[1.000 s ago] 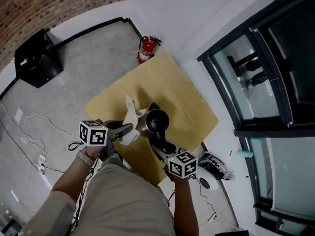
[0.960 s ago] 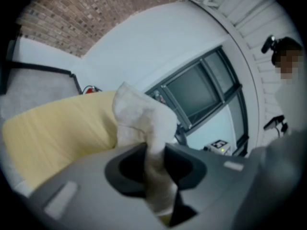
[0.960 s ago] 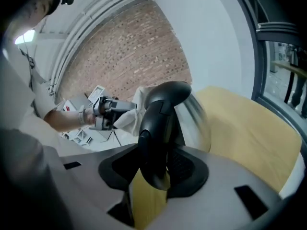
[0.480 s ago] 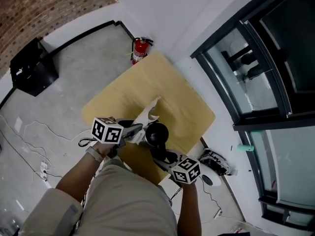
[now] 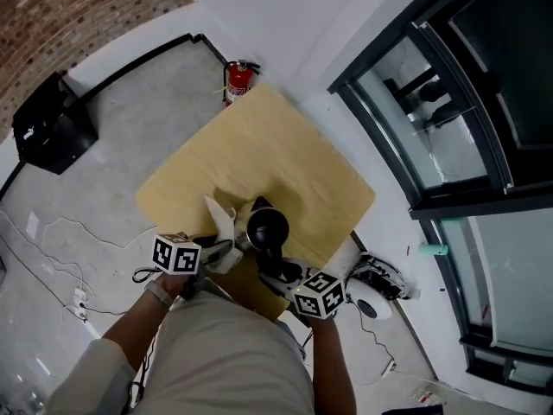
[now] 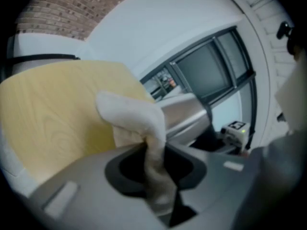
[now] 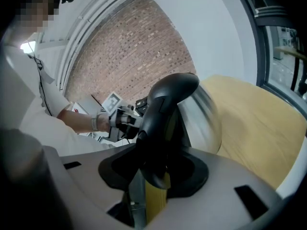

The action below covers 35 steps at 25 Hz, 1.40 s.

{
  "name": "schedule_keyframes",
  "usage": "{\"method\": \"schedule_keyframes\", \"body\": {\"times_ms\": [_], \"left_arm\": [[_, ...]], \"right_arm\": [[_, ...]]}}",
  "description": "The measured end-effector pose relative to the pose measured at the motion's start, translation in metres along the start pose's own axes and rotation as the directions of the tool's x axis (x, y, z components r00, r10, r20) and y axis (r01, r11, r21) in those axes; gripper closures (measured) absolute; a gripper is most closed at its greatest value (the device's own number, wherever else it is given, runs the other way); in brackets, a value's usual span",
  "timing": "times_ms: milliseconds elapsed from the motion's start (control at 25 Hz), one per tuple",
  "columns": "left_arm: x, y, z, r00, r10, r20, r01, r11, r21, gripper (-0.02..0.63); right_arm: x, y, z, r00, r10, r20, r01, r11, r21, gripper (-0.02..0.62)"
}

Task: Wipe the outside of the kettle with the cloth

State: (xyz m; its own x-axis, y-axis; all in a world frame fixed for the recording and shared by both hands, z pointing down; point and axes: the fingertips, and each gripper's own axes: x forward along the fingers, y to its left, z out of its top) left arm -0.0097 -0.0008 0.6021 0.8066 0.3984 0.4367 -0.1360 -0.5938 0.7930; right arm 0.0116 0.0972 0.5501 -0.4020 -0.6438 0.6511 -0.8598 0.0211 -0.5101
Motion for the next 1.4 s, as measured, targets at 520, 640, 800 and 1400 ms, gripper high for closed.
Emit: {"method": "schedule_keyframes", "body": {"times_ms": [520,640,800,1400], "left_arm": [[0.019,-0.001,0.027,0.972,0.157,0.176,-0.153,0.988,-0.039,0.503],[0.038,0.029,-0.008,0.971,0.226,0.079,-0.217,0.97,-0.107,0.503],[0.042,-0.024,-0.022,0.998,0.031,0.051,-0.024,0.991,-0.134,0.502],[0.034,0.014,0.04,0.99,0.138,0.021,-0.139,0.988,0.065,0.503]], "right_arm": [[-0.004,-0.007,0.003,1.0,0.022,-0.02,-0.022,1.0,0.023,0.434],[0.001,-0.005,0.006,1.0,0.023,-0.005,-0.023,0.999,0.045,0.434],[0.005,-0.007,0.006,1.0,-0.005,0.01,0.004,0.997,0.074,0.433],[0.007,-0.005,0.002,0.998,-0.019,-0.062,0.022,0.999,0.048,0.433]]}}
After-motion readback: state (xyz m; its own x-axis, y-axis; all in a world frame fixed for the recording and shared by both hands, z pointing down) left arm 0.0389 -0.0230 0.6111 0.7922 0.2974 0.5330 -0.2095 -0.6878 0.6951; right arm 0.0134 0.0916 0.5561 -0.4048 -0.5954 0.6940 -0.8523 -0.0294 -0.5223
